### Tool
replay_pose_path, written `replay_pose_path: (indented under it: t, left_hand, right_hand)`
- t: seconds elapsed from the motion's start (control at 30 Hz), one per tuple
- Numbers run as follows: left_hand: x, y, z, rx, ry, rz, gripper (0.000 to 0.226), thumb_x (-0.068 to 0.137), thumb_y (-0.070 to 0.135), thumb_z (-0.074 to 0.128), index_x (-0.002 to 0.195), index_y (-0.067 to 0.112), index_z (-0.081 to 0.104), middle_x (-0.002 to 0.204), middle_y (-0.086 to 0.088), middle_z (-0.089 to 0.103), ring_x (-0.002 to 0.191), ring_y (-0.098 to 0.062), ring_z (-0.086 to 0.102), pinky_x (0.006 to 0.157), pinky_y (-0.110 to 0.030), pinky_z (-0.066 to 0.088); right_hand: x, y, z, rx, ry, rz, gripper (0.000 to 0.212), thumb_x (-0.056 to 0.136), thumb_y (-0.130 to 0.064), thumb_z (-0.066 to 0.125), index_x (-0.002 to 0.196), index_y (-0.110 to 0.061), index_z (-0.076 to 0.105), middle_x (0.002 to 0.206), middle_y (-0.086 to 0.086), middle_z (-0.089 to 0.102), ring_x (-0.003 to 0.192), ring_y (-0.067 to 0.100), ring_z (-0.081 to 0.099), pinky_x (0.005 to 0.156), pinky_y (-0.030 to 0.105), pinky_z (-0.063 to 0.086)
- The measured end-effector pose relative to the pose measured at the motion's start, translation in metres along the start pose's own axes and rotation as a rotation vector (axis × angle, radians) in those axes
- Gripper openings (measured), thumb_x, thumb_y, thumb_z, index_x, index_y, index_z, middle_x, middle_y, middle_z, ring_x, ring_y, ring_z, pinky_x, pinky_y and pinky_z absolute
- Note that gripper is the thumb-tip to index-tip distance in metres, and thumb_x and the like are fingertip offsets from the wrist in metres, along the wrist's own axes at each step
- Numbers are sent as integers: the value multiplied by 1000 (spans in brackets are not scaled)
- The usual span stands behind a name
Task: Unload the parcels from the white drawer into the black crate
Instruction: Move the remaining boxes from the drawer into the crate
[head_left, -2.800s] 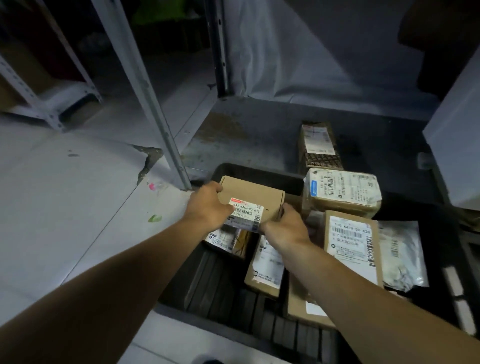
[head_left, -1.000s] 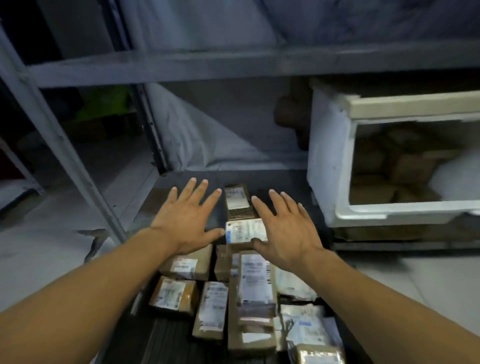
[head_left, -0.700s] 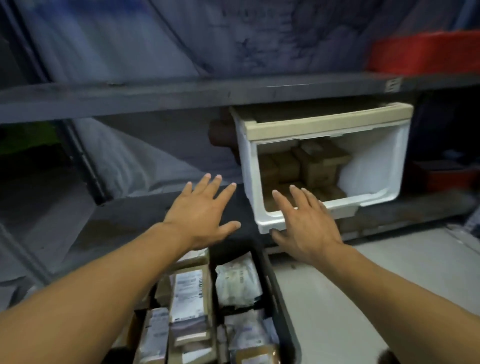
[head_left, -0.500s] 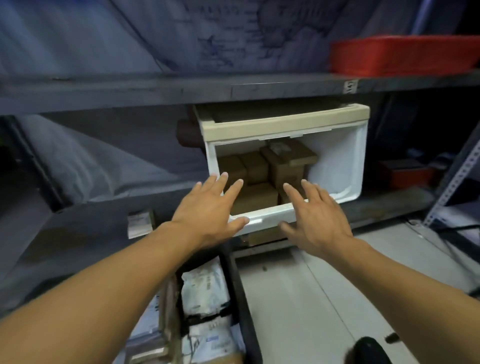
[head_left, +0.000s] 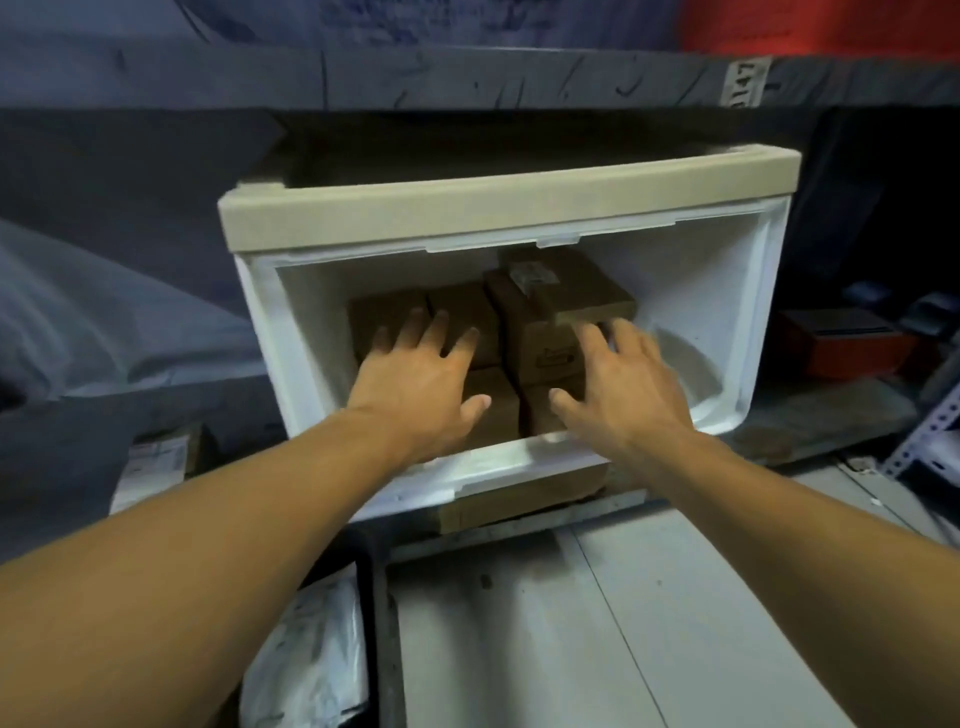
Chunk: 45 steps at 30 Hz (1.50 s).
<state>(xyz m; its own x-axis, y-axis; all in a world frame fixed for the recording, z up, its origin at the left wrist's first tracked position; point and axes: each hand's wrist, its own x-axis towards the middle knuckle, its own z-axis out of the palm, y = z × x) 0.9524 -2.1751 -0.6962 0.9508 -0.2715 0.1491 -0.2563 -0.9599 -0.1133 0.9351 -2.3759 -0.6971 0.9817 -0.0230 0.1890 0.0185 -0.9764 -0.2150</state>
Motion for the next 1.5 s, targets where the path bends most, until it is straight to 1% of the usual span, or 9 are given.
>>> replay_pose_path:
  t: [0.27,0.4,0.53,0.8,1.0,1.07,1.13,1.27,1.5]
  left_hand:
    - [78,25,14,-146,-25,-38,71,99,57,47,158,32,18,164,-5,24,150,-34,22,116,-50,30]
    - [108,39,20,-184,-86,36,63,100,49,50,157,31,27,155,-8,39,140,-36,38,105,-45,43]
    - [122,48,26,-218,-148,68,56,101,36,52,154,33,34,152,-7,41,137,-36,41,104,-44,45]
    - [129,47,30,-294,-155,50,45,100,33,55,144,27,49,140,-8,56,126,-32,54,101,-43,49]
    - [109,41,17,-373,-127,-164,32,107,28,40,130,17,60,130,-11,61,112,-31,60,78,-32,41]
    - [96,38,7,-542,-56,-365,33,108,23,39,129,12,62,125,-15,63,106,-32,61,80,-35,45]
    - [85,32,0,-966,34,-610,34,107,22,39,125,7,64,118,-15,67,99,-32,65,79,-39,54]
    - [59,24,-25,-1833,-7,-803,29,109,31,41,107,13,64,88,-11,72,63,-24,72,48,-33,57]
    - [-4,15,-60,-1852,-201,-690,17,95,23,67,109,13,65,84,-12,75,73,-18,69,47,-22,54]
  right_hand:
    - [75,43,22,-102,50,-89,73,90,-27,64,154,-33,29,154,9,33,141,38,32,106,48,43]
    - [116,57,32,-181,77,-157,89,86,-21,67,161,-30,19,162,7,29,147,37,26,117,50,33]
    - [140,59,41,-232,61,-177,81,87,-20,67,158,-28,28,162,5,30,148,35,27,119,49,31]
    - [139,59,28,-321,192,-189,52,101,-24,54,151,-26,40,151,8,42,130,36,49,87,44,49]
    - [103,84,16,-103,459,-278,42,75,-10,80,116,-9,68,111,19,62,93,44,62,59,40,53]
    - [88,86,6,-32,509,-328,39,73,-3,83,108,-6,67,107,21,60,90,45,62,57,40,51]
    - [71,85,-4,23,534,-399,39,70,3,85,103,-4,65,102,21,57,84,40,60,57,33,41]
    - [34,83,-27,114,484,-480,49,65,3,92,102,-6,61,107,13,55,82,19,50,65,25,37]
    - [-50,56,-65,178,362,-424,51,74,3,85,115,-10,60,127,11,52,108,32,58,73,35,58]
